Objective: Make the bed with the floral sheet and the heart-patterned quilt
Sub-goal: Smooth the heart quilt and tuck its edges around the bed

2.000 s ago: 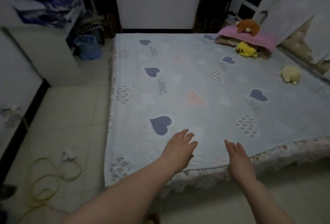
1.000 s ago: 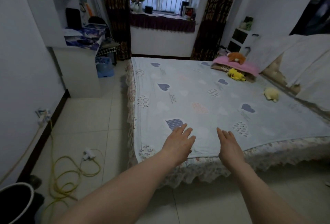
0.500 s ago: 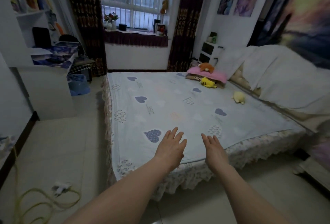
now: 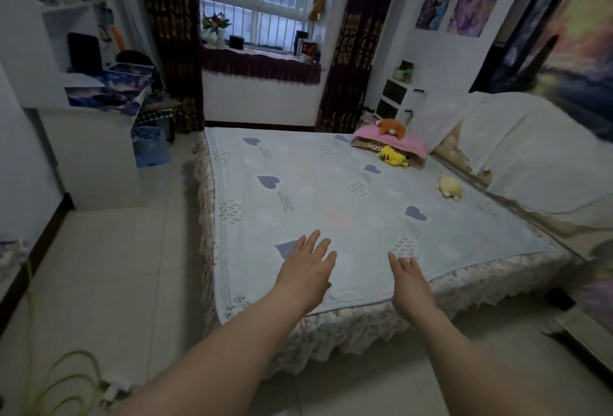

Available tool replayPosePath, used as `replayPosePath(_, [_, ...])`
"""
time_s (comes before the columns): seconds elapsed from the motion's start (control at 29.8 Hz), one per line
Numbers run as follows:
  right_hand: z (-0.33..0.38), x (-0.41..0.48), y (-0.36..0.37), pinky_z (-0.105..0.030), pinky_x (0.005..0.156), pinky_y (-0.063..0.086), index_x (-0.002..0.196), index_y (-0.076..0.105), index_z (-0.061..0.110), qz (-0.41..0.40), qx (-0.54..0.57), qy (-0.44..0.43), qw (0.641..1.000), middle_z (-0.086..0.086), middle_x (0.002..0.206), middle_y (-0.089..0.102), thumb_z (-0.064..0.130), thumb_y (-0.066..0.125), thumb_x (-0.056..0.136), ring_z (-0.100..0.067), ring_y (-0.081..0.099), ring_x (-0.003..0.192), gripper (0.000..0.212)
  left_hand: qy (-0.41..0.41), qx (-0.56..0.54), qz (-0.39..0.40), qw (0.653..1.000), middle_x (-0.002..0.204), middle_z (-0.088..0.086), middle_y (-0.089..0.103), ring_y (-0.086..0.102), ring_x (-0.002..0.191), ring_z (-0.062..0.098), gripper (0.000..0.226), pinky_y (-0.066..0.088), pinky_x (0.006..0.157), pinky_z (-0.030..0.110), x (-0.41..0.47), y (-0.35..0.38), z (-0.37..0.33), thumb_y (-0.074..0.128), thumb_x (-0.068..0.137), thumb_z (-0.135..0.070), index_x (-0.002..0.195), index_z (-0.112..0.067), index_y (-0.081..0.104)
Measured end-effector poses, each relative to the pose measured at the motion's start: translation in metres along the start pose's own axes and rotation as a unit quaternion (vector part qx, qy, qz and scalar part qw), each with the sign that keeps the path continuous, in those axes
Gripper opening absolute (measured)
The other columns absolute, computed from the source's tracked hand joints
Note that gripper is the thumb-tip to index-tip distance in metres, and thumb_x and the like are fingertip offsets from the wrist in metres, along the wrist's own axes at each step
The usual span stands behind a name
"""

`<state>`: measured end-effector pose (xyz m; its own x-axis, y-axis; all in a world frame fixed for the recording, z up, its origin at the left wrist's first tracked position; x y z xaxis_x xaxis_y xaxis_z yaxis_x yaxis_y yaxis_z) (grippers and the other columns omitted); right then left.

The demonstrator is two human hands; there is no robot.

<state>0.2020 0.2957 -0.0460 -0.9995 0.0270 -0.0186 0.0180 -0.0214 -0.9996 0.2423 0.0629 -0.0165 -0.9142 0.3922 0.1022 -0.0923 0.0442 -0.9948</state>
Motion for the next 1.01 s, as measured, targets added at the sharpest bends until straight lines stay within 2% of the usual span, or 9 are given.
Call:
replayPosePath(0.13, [0.011,-0.006,-0.007,-0.035,0.119,0.020,0.158,0.005,0.020,-0.007,0.012,-0.012,1.000,-0.004,0.163,0.013,-0.012,0.043,0.088,-0.027,0.004,0.151,0.085,0.008,-0.019,-0.008,1.000,0.165,0.011,0.004,-0.005,0.151,0.032,0.061,0.001,0.123,0.046,0.014,0.004,-0.003,0.044,0.104,-0.032,0.155,-0.014,0.018])
replayPosePath(0.27, [0.017,-0.006,-0.016,-0.034,0.119,0.018,0.158,0.003,0.023,-0.031,0.022,0.016,0.999,-0.002,0.164,0.010,-0.014,0.045,0.090,-0.026,0.001,0.152,0.087,0.048,-0.011,-0.018,0.999,0.165,0.008,0.002,-0.006,0.151,0.030,0.062,0.000,0.122,0.046,0.043,0.010,-0.004,0.044,0.103,-0.035,0.156,-0.018,0.016])
replayPosePath(0.47, [0.043,0.011,-0.029,-0.036,0.121,0.013,0.158,0.003,0.023,-0.057,0.029,0.022,0.998,-0.003,0.165,0.006,-0.014,0.046,0.090,-0.025,-0.002,0.152,0.089,0.098,0.006,-0.001,0.995,0.165,0.006,0.001,-0.006,0.151,0.030,0.065,-0.001,0.122,0.048,0.088,0.017,0.025,0.041,0.103,-0.043,0.157,-0.023,0.011])
replayPosePath(0.64, [0.039,0.027,-0.040,-0.036,0.122,0.008,0.157,0.000,0.024,-0.083,0.027,0.032,0.996,-0.002,0.165,0.002,-0.015,0.050,0.088,-0.023,-0.008,0.152,0.094,0.144,0.003,-0.021,0.989,0.165,0.004,-0.001,-0.007,0.151,0.029,0.068,-0.004,0.121,0.048,0.134,0.026,0.040,0.041,0.102,-0.047,0.157,-0.026,0.008])
replayPosePath(0.74, [0.026,0.024,-0.042,-0.037,0.122,0.006,0.157,-0.002,0.023,-0.066,0.015,0.028,0.997,-0.004,0.165,0.001,-0.014,0.051,0.087,-0.024,-0.007,0.152,0.095,0.164,0.000,-0.033,0.986,0.164,0.005,0.010,0.003,0.151,0.032,0.071,0.004,0.120,0.052,0.151,0.032,0.040,0.050,0.097,-0.050,0.156,-0.027,0.019])
replayPosePath(0.84, [-0.008,0.021,-0.047,-0.039,0.123,0.004,0.158,0.000,0.021,-0.081,0.020,0.052,0.995,-0.005,0.165,0.003,-0.010,0.049,0.088,-0.026,-0.005,0.152,0.091,0.197,0.009,-0.064,0.978,0.148,0.011,0.047,0.037,0.139,0.039,0.074,0.034,0.109,0.062,0.184,0.037,0.019,0.078,0.075,-0.050,0.139,-0.020,0.056])
replayPosePath(0.87, [-0.022,0.021,-0.049,-0.038,0.122,0.003,0.158,0.001,0.021,-0.081,0.021,0.057,0.995,-0.006,0.165,0.003,-0.008,0.049,0.088,-0.026,-0.005,0.152,0.089,0.197,0.000,-0.077,0.977,0.145,0.012,0.050,0.041,0.137,0.040,0.074,0.036,0.107,0.062,0.195,0.038,0.008,0.079,0.073,-0.049,0.137,-0.019,0.058])
replayPosePath(0.97, [-0.066,0.020,-0.051,-0.037,0.122,0.001,0.158,0.002,0.021,-0.095,0.033,0.085,0.991,-0.004,0.165,0.003,-0.006,0.050,0.088,-0.024,-0.006,0.152,0.089,0.189,-0.018,-0.092,0.978,0.157,0.007,0.033,0.025,0.147,0.036,0.072,0.018,0.116,0.057,0.218,0.035,-0.039,0.063,0.087,-0.053,0.149,-0.025,0.040])
replayPosePath(1.01, [-0.075,0.021,-0.052,-0.037,0.122,0.000,0.158,0.001,0.021,-0.095,0.033,0.089,0.991,-0.004,0.165,0.002,-0.007,0.050,0.087,-0.024,-0.006,0.152,0.090,0.192,-0.024,-0.109,0.975,0.156,0.008,0.035,0.026,0.146,0.036,0.071,0.019,0.115,0.057,0.222,0.035,-0.051,0.063,0.087,-0.053,0.149,-0.024,0.041])
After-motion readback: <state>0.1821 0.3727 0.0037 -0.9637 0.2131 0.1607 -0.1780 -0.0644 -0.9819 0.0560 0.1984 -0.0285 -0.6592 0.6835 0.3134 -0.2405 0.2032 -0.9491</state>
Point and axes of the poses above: each hand's wrist, its own x-axis towards the middle knuckle, its own y-axis out of the palm, z = x × y, the point moved 1 cm from there along x, towards the middle knuckle
